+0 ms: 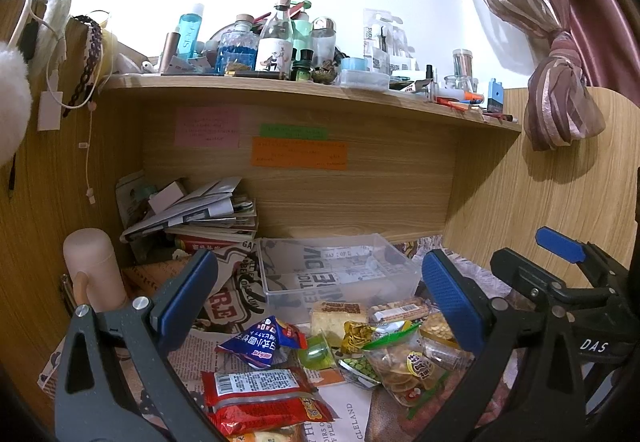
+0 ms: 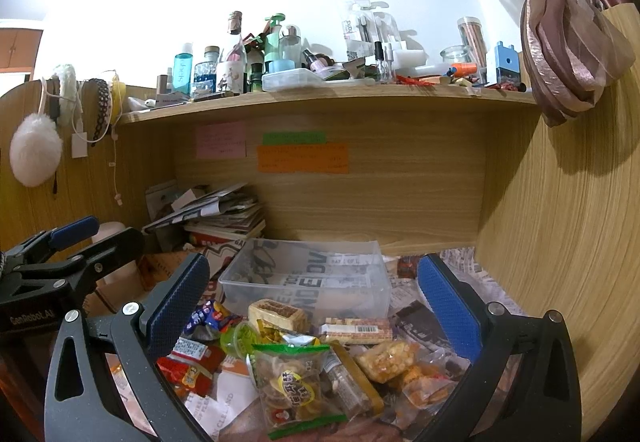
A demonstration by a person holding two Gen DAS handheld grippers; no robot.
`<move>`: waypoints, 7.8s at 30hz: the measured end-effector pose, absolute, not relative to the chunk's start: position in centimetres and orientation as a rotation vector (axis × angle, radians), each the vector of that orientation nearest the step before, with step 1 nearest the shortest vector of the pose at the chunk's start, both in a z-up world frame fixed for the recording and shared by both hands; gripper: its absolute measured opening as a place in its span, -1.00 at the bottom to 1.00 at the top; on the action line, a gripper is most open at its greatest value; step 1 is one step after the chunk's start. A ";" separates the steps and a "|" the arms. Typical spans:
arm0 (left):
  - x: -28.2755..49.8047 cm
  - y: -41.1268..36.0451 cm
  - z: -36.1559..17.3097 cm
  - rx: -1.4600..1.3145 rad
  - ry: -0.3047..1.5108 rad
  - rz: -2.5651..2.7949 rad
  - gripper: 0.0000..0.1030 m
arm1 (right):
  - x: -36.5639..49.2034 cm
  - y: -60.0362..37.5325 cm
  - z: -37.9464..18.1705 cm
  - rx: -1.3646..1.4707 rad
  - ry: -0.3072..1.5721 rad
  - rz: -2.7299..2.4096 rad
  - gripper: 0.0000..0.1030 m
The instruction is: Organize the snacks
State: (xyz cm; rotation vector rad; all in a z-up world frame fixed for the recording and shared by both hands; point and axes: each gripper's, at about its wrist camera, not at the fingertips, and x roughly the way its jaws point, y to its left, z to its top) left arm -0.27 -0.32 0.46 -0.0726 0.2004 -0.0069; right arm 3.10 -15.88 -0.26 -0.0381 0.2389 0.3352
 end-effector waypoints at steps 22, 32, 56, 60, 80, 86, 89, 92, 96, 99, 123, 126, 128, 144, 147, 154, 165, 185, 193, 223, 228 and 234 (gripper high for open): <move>-0.3 -0.2 0.3 -0.079 0.199 -0.009 1.00 | 3.2 -15.8 -0.3 -0.039 0.236 0.333 1.00; -0.4 -0.3 0.3 -0.075 0.197 -0.012 1.00 | 3.2 -15.8 -0.2 -0.039 0.236 0.336 1.00; 0.2 0.7 -1.0 -0.079 0.264 -0.009 1.00 | 3.9 -16.5 -1.5 -0.037 0.280 0.329 1.00; 1.2 2.2 -3.0 -0.078 0.353 0.012 1.00 | 4.7 -16.7 -3.2 -0.048 0.351 0.321 1.00; 2.1 6.7 -14.8 -0.215 0.730 0.045 1.00 | 7.1 -14.8 -11.9 -0.066 0.693 0.411 1.00; 1.8 6.0 -16.4 -0.204 0.778 0.031 1.00 | 7.1 -13.9 -12.8 -0.111 0.709 0.415 1.00; 1.8 5.3 -16.7 -0.158 0.774 0.035 1.00 | 7.4 -13.7 -12.8 -0.113 0.713 0.415 1.00; 1.7 4.7 -17.0 -0.117 0.764 0.039 1.00 | 7.8 -13.8 -12.4 -0.092 0.696 0.424 1.00; 1.6 4.7 -17.3 -0.091 0.741 0.059 0.96 | 8.7 -13.5 -12.4 -0.079 0.705 0.449 1.00; 1.5 4.9 -17.3 -0.074 0.721 0.079 0.79 | 9.4 -12.8 -13.0 -0.085 0.730 0.462 0.79; 0.5 7.3 -12.4 -0.122 0.594 0.067 0.55 | 8.4 -12.9 -11.5 -0.084 0.650 0.483 0.03; 0.8 7.2 -11.5 -0.123 0.567 0.062 0.55 | 8.2 -13.2 -10.2 -0.074 0.615 0.484 0.03; 1.3 7.1 -10.5 -0.118 0.539 0.056 0.55 | 8.2 -13.4 -9.4 -0.063 0.593 0.483 0.03; 7.5 4.9 -3.5 -0.061 0.398 -0.031 0.56 | 11.3 -15.1 -3.7 -0.051 0.451 0.408 0.03; 8.9 4.2 -2.7 -0.037 0.389 -0.040 0.57 | 12.2 -15.1 -3.0 -0.056 0.435 0.400 0.03; 12.9 3.0 -1.5 -0.014 0.405 -0.074 0.57 | 14.7 -14.2 -2.1 -0.098 0.418 0.379 0.03; 20.2 3.1 -2.1 -0.068 0.522 -0.058 0.57 | 19.3 -12.8 -3.1 -0.136 0.469 0.382 0.03; 30.0 3.1 -6.7 -0.054 0.807 -0.065 0.59 | 27.3 -11.6 -6.8 -0.173 0.721 0.378 0.04; 31.7 2.8 -8.2 -0.100 0.905 -0.117 0.75 | 27.9 -11.5 -7.2 -0.173 0.743 0.361 0.23; 13.9 7.1 -3.9 -0.073 0.723 -0.064 0.98 | 14.0 -15.7 -4.1 -0.123 0.533 0.399 0.56; 11.5 7.9 -6.6 -0.096 0.799 -0.039 0.98 | 12.1 -16.2 -6.2 -0.112 0.582 0.403 0.56; 9.6 8.0 -9.9 -0.147 0.866 -0.051 0.98 | 10.4 -16.6 -9.0 -0.086 0.649 0.404 0.56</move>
